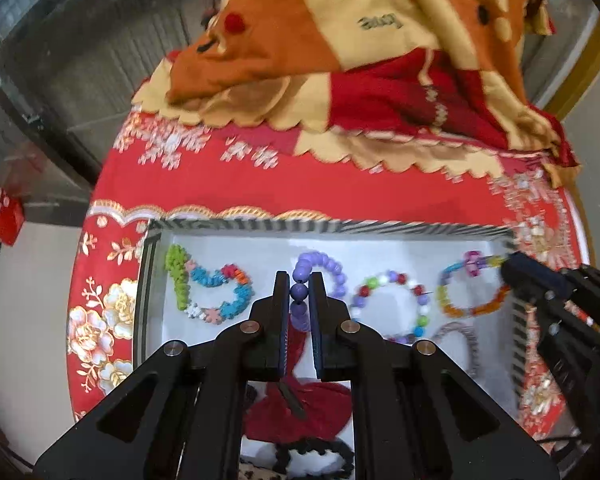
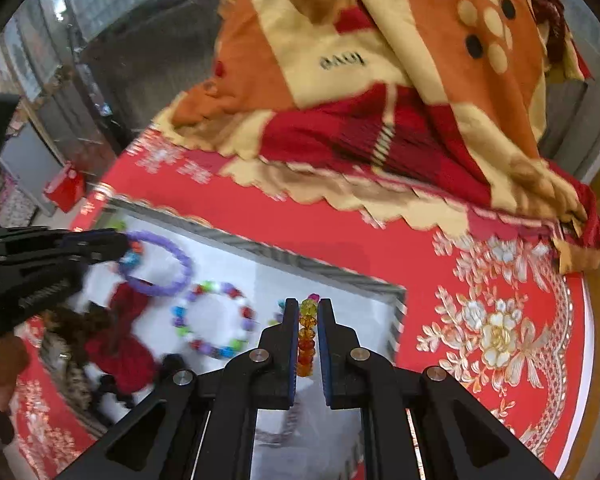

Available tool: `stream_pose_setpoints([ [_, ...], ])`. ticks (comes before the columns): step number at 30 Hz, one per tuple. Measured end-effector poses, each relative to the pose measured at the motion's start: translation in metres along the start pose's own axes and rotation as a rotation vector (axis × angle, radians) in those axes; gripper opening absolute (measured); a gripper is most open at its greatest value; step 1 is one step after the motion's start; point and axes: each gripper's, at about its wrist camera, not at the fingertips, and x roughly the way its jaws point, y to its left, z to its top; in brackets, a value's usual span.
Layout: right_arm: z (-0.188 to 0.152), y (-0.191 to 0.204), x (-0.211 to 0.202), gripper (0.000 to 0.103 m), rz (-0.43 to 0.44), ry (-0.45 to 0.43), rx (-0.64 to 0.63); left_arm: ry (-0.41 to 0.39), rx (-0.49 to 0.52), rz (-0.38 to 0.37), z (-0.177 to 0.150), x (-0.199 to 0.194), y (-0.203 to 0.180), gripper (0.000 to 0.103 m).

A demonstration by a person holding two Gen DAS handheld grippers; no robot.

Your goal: Organize jewelry

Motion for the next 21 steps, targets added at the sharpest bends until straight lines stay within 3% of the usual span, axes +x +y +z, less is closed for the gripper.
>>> stream_pose_setpoints([
  [5,-0.009,-0.01,0.02,0.008,-0.013,0.038,0.024,0.048,-0.039,0.017,-0.009,0.022,0.014,0.008],
  [8,-0.011,-0.009,0.024,0.009,0.022,0.034,0.027,0.056,-0.05,0.022,-0.012,0.026,0.017,0.008],
  [10,-0.013,-0.008,0.025,0.019,0.012,0.036,0.026,0.054,-0.066,0.016,-0.013,0.026,0.019,0.008],
  [11,-0.015,-0.008,0.024,0.032,0.011,0.036,0.03,0.054,-0.071,0.017,-0.013,0.025,0.02,0.009],
  [13,-0.018,-0.007,0.021,0.035,0.027,0.033,0.042,0.056,-0.077,0.03,-0.014,0.025,0.02,0.014],
  [15,-0.022,-0.005,0.015,0.035,0.031,0.028,0.05,0.049,-0.089,0.031,-0.017,0.021,0.022,0.034],
  [16,-0.023,-0.004,0.011,0.035,0.036,0.022,0.054,0.043,-0.094,0.029,-0.018,0.019,0.023,0.038],
  [21,-0.038,0.006,-0.016,0.035,0.062,-0.023,0.063,0.017,-0.095,0.035,-0.028,0.003,0.024,0.042],
])
